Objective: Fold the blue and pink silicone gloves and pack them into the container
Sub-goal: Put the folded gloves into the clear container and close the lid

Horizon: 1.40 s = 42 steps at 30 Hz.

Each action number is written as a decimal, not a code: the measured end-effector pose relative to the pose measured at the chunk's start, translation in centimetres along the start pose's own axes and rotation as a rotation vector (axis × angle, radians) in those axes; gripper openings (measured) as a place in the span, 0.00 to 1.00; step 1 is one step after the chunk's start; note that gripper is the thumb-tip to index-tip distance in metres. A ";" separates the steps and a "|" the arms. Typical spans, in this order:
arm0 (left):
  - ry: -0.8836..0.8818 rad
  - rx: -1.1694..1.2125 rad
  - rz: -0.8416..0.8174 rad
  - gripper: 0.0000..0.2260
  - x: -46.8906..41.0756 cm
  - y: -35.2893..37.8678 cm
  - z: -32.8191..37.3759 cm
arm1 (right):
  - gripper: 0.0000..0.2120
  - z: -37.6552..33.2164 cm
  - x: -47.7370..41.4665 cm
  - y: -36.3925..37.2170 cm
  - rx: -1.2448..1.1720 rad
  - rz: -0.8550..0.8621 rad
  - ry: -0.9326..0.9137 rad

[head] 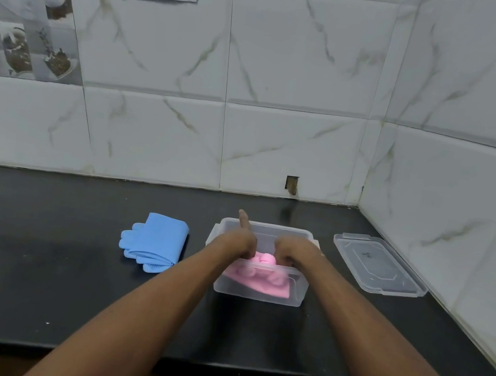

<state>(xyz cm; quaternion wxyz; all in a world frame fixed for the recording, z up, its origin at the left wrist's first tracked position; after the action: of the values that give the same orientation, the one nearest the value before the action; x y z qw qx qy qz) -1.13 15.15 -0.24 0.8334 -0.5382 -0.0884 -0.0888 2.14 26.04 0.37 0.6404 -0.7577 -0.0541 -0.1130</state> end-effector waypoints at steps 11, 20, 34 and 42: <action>0.476 -0.008 -0.098 0.10 0.0 -1.8 0.3 | 0.12 -0.3 -0.3 0.0 0.073 0.132 -0.089; 0.452 -0.436 -0.210 0.17 -1.9 1.8 1.9 | 0.16 -1.4 1.0 -4.1 0.200 0.380 -0.106; 0.400 -0.529 -0.282 0.16 -1.6 -1.9 0.3 | 0.17 0.2 -2.9 0.6 0.262 -0.023 -0.097; 0.338 -0.644 -0.215 0.15 -3.2 0.9 0.4 | 0.13 0.9 -3.3 0.7 0.242 -0.001 -0.127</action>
<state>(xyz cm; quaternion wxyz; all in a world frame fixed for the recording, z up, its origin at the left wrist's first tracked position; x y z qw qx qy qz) -4.02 16.06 -1.65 0.6103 -0.7381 0.0269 -0.2863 -0.84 27.04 -1.24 0.7223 -0.6807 -0.1078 -0.0577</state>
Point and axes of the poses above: each hand's wrist, its own x-axis away from the middle knuckle, its own y-axis out of the palm, z = x × y, the point moved 4 cm from there along -x, towards the middle knuckle, and after that the axes turned 6 degrees about -y, right-handed, at the moved point
